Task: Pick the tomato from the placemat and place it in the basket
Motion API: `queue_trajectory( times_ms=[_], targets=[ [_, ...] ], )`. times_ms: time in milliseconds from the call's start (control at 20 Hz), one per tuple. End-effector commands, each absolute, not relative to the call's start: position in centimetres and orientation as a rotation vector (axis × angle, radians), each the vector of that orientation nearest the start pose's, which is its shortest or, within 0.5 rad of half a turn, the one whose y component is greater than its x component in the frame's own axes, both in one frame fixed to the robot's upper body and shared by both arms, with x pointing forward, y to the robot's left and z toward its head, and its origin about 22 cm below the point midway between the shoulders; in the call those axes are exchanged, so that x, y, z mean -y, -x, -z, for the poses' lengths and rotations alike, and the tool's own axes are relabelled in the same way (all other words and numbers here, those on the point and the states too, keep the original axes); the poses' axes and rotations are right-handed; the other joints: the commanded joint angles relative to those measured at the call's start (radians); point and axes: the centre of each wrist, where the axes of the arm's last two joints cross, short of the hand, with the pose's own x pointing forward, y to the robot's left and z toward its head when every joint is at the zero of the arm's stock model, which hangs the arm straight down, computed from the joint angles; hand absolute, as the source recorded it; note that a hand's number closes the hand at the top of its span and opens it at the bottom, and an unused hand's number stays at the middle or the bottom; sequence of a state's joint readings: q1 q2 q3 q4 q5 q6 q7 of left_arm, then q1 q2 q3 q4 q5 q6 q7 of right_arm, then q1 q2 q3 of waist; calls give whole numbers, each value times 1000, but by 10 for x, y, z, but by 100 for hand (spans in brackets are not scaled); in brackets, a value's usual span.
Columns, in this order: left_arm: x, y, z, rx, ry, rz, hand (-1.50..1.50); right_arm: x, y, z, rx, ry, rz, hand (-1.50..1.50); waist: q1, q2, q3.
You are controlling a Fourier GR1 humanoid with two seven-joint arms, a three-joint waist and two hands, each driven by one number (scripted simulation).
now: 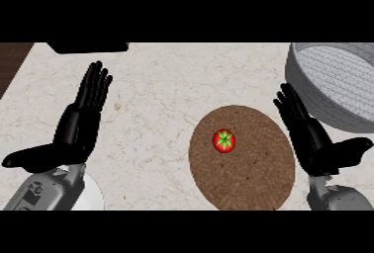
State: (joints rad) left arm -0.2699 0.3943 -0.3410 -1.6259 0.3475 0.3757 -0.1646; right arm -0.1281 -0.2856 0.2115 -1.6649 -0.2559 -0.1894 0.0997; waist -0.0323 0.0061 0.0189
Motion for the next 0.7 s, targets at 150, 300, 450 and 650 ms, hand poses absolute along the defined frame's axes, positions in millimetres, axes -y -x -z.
queue_trajectory(
  times_ms=[150,300,450,650],
  targets=[
    [-250,-284,-48,1662,-144,199,0,202,-290,-56,1722,-555,-131,150,95,27,-7],
    [-256,-273,-20,1503,-190,209,0,175,-294,-116,2084,-842,-305,150,111,18,4],
    [-272,-280,-17,1421,-252,204,0,152,-279,-90,2113,-1167,-214,-150,53,16,-9],
    [-276,-288,-34,1371,-278,210,0,165,-269,-39,2228,-893,-218,-150,34,-5,-17]
  ],
)
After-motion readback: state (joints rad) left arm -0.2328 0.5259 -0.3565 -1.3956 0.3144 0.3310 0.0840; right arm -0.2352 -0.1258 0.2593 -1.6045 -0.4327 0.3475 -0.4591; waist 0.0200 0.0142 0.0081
